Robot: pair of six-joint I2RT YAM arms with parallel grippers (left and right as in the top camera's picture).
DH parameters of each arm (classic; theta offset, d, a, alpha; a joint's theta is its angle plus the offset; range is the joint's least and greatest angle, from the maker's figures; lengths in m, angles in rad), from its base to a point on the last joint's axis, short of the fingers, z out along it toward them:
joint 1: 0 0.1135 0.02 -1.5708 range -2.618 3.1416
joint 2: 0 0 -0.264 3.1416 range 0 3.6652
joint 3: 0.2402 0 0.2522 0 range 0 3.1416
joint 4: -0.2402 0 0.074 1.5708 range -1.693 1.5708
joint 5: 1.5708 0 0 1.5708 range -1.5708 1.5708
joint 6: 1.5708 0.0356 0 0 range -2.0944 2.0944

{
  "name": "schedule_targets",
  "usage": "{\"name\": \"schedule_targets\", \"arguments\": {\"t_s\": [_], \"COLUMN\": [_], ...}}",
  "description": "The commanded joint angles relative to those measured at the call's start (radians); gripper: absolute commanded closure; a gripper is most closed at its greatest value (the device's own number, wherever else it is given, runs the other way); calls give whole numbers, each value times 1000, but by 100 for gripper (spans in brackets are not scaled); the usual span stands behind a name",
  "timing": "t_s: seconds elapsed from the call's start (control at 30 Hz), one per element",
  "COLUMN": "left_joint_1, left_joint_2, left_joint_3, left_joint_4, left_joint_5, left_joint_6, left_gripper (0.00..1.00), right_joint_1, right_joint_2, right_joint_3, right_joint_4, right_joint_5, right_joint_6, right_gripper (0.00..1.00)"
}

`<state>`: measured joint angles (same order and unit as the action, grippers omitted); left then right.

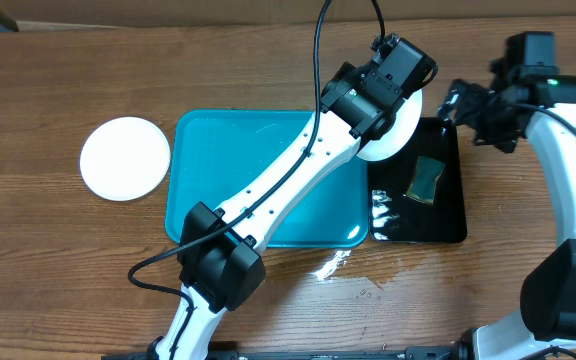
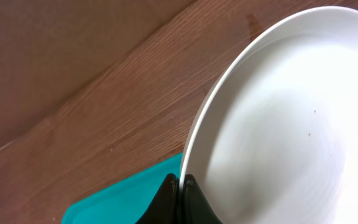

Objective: Clean dirty plates on tray and stack at the side

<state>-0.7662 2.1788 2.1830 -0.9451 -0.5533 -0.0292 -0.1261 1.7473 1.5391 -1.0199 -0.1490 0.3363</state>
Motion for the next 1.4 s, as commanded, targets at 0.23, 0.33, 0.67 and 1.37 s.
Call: {"name": "schedule_targets", "arguments": {"t_s": [0.23,0.33,0.67,1.37], "left_joint_1": [-33,-47,-110,-157], "left_joint_2": [0,0,0,0], "left_joint_3": [18,17,-5,-319], "left_joint_4": [46,82,144,494], "left_joint_5": [-35,-115,-298,-437], "left_joint_6": [88,127,135,51], "left_gripper": [96,96,96,96], "right_joint_1": [-438,-509,-562,-562], "right_joint_2": [-30,-30,-30,-30], "right_joint_3": [27,27,27,27], "right_joint_4": [9,1,2,2], "right_joint_5": [-145,-167,-167,-167], "right_joint_6": [87,87,87,87], "right_gripper": [0,0,0,0]}}
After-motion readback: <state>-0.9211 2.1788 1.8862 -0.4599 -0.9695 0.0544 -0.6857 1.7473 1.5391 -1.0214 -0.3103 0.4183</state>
